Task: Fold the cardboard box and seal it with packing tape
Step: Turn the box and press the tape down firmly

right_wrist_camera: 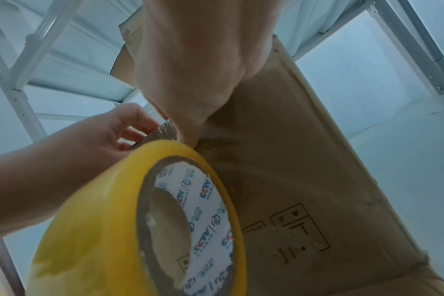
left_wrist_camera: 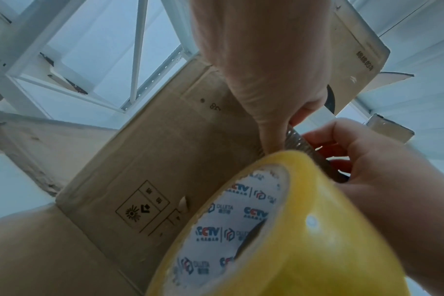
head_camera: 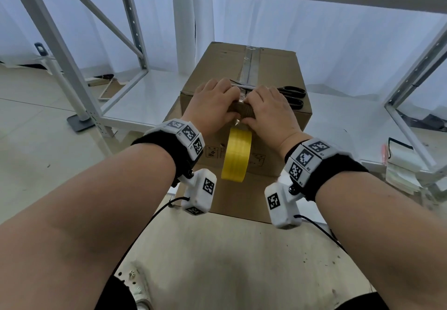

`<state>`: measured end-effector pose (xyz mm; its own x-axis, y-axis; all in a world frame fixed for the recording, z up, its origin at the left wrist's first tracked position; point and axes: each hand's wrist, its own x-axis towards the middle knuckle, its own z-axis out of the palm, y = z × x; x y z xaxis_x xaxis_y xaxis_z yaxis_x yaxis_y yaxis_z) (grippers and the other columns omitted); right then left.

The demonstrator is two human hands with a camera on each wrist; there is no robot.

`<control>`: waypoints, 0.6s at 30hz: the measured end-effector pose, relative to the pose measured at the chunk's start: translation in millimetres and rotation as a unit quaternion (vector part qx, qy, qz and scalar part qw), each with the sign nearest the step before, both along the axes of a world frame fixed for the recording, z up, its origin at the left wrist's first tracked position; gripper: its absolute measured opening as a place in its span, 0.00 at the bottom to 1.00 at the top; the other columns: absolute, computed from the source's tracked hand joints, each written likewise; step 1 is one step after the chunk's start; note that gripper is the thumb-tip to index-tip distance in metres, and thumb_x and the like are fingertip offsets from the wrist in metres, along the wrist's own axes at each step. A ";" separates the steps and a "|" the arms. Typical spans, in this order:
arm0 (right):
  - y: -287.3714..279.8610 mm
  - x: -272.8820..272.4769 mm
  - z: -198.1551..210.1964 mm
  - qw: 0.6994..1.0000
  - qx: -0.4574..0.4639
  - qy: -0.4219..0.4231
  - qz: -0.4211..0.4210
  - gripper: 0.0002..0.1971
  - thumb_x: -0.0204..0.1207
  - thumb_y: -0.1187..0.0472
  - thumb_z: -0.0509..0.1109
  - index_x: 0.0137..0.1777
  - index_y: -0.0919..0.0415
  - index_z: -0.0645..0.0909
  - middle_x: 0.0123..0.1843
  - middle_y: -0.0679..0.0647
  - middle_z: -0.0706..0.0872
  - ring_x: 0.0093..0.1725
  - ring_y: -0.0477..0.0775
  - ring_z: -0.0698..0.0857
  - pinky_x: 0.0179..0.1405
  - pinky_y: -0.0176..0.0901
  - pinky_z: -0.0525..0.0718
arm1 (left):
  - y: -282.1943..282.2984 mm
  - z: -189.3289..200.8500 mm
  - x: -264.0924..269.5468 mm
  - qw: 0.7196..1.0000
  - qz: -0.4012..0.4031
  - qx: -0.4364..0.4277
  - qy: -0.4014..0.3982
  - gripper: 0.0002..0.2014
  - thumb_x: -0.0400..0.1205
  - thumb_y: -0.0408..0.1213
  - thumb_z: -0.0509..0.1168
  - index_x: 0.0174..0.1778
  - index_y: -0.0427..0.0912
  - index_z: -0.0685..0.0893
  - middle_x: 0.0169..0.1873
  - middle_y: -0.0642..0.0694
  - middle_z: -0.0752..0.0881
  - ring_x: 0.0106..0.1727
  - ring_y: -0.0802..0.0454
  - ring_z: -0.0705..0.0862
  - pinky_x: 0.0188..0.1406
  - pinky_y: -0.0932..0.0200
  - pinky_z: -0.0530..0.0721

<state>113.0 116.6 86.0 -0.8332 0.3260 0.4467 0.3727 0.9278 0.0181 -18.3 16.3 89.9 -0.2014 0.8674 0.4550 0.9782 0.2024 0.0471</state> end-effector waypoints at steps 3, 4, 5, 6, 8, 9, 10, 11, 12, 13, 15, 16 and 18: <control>-0.5 -0.4 1.5 1.000 -0.001 -0.003 0.003 0.19 0.73 0.55 0.74 0.61 0.63 0.78 0.60 0.59 0.79 0.60 0.60 0.76 0.62 0.50 0.72 | 0.3 -2.3 1.4 1.000 0.006 -0.006 0.015 0.20 0.77 0.47 0.69 0.60 0.42 0.77 0.59 0.42 0.76 0.61 0.41 0.73 0.62 0.47 0.69; -0.3 -1.0 3.5 1.000 0.003 0.003 0.009 0.17 0.74 0.57 0.74 0.59 0.63 0.79 0.59 0.59 0.81 0.60 0.60 0.77 0.61 0.50 0.73 | 1.0 -1.4 1.4 1.000 0.004 -0.008 0.020 0.19 0.77 0.46 0.68 0.60 0.42 0.77 0.59 0.43 0.77 0.61 0.41 0.73 0.61 0.47 0.70; 0.7 -1.5 5.4 1.000 0.001 0.011 0.014 0.15 0.74 0.58 0.73 0.58 0.64 0.81 0.57 0.59 0.82 0.59 0.60 0.77 0.60 0.49 0.74 | 2.0 -0.6 0.6 1.000 -0.002 -0.008 0.022 0.17 0.78 0.45 0.68 0.59 0.42 0.78 0.58 0.43 0.77 0.60 0.41 0.73 0.60 0.48 0.70; 1.8 -1.6 7.2 1.000 -0.009 0.019 0.017 0.13 0.75 0.58 0.73 0.57 0.64 0.83 0.56 0.59 0.83 0.58 0.60 0.78 0.59 0.49 0.74 | 2.8 0.9 -0.7 1.000 -0.010 -0.005 0.021 0.15 0.78 0.45 0.67 0.57 0.41 0.79 0.57 0.43 0.78 0.59 0.41 0.74 0.58 0.49 0.70; 3.7 -0.5 10.2 0.999 -0.035 0.025 0.023 0.13 0.77 0.57 0.71 0.57 0.63 0.85 0.54 0.57 0.84 0.57 0.58 0.78 0.57 0.48 0.74 | 4.1 3.1 -4.2 1.000 -0.025 0.002 0.009 0.12 0.79 0.44 0.67 0.52 0.41 0.81 0.53 0.43 0.80 0.56 0.42 0.75 0.53 0.52 0.70; 4.3 0.0 11.5 0.998 -0.043 0.024 0.024 0.13 0.78 0.56 0.70 0.58 0.61 0.86 0.53 0.56 0.85 0.57 0.58 0.78 0.57 0.48 0.75 | 4.8 3.7 -5.9 0.999 -0.031 0.006 0.002 0.12 0.79 0.45 0.66 0.50 0.40 0.81 0.51 0.43 0.80 0.54 0.42 0.75 0.51 0.53 0.69; 5.1 -0.1 12.7 0.998 -0.047 0.019 0.027 0.13 0.79 0.56 0.68 0.59 0.60 0.86 0.52 0.56 0.85 0.56 0.57 0.79 0.57 0.49 0.76 | 5.0 4.1 -6.7 0.999 -0.034 0.009 -0.004 0.11 0.80 0.45 0.66 0.49 0.40 0.82 0.49 0.43 0.80 0.52 0.42 0.75 0.50 0.53 0.69; 5.6 -0.3 14.4 0.998 -0.050 0.012 0.029 0.13 0.80 0.56 0.67 0.59 0.59 0.87 0.52 0.55 0.86 0.55 0.57 0.79 0.56 0.49 0.77 | 5.0 4.3 -7.4 0.999 -0.036 0.012 -0.008 0.11 0.81 0.45 0.65 0.48 0.39 0.83 0.48 0.43 0.81 0.51 0.43 0.76 0.49 0.54 0.70; 5.7 -0.2 16.7 0.998 -0.060 0.005 0.031 0.13 0.81 0.56 0.66 0.59 0.58 0.87 0.51 0.55 0.86 0.55 0.56 0.80 0.56 0.48 0.76 | 4.8 4.6 -7.4 0.999 -0.036 0.013 -0.011 0.12 0.82 0.45 0.63 0.47 0.39 0.83 0.47 0.43 0.81 0.51 0.43 0.76 0.48 0.54 0.70; 6.1 0.3 19.7 0.996 -0.082 0.005 0.034 0.12 0.82 0.56 0.65 0.59 0.58 0.87 0.51 0.55 0.86 0.54 0.55 0.80 0.55 0.46 0.76 | 4.4 4.7 -7.7 0.999 -0.035 0.014 -0.012 0.12 0.83 0.45 0.62 0.48 0.39 0.84 0.47 0.43 0.81 0.50 0.43 0.76 0.48 0.54 0.71; 8.5 4.1 28.0 0.989 -0.136 0.049 0.034 0.12 0.83 0.58 0.63 0.58 0.59 0.87 0.51 0.55 0.87 0.53 0.54 0.82 0.54 0.44 0.76 | 3.2 7.6 -7.5 0.999 -0.036 0.021 -0.020 0.13 0.84 0.46 0.60 0.48 0.39 0.84 0.46 0.43 0.80 0.50 0.44 0.77 0.48 0.54 0.72; 11.6 7.5 31.6 0.986 -0.145 0.081 0.018 0.13 0.84 0.58 0.61 0.58 0.59 0.86 0.53 0.55 0.87 0.54 0.55 0.82 0.55 0.46 0.77 | 2.5 9.5 -6.7 0.999 -0.035 0.024 -0.028 0.14 0.84 0.47 0.60 0.48 0.39 0.84 0.45 0.44 0.79 0.50 0.45 0.77 0.49 0.54 0.73; 21.0 16.0 34.7 0.987 -0.122 0.085 -0.058 0.14 0.86 0.58 0.57 0.62 0.60 0.82 0.58 0.57 0.85 0.58 0.58 0.81 0.58 0.49 0.75 | 1.6 12.5 -2.3 0.999 -0.021 0.015 -0.033 0.15 0.83 0.50 0.61 0.51 0.41 0.82 0.48 0.46 0.78 0.53 0.47 0.76 0.53 0.55 0.72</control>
<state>129.0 137.6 120.7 -0.7045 0.5290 0.4732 0.4544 0.8483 -0.2718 -20.6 17.9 102.4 -0.1951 0.8620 0.4678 0.9804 0.1587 0.1164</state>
